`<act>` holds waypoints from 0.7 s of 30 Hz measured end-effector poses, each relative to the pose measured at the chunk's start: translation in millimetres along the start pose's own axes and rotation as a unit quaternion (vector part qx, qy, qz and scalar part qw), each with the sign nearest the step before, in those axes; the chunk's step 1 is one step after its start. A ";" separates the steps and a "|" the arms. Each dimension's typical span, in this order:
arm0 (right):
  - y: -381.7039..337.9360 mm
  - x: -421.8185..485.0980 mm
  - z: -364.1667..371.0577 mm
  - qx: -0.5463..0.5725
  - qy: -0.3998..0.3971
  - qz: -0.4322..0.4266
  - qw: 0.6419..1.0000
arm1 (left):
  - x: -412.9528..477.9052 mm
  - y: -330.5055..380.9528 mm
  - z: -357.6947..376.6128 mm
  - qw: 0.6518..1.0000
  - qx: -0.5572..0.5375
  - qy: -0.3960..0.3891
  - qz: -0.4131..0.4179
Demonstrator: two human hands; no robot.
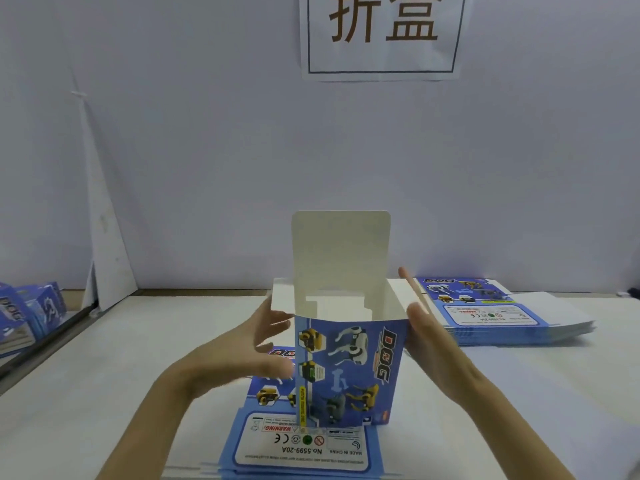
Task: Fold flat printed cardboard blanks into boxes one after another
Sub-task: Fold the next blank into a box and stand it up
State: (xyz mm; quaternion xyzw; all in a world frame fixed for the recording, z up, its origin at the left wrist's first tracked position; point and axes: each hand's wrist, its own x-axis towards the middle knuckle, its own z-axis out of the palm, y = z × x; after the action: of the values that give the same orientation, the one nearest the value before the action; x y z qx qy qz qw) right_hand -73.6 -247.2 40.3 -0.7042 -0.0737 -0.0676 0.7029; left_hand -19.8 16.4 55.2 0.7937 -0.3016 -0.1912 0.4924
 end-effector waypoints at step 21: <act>82.0 -3.7 30.4 -0.066 0.077 -0.026 0.994 | 36.8 -57.1 62.4 0.974 -0.021 0.220 0.041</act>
State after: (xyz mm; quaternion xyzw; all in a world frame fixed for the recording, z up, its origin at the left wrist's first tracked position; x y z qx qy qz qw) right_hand -61.2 -216.9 -40.8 -0.7397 -0.0334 -0.1448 0.6563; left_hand -13.2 -30.7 -23.9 0.7928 -0.2148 0.0022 0.5704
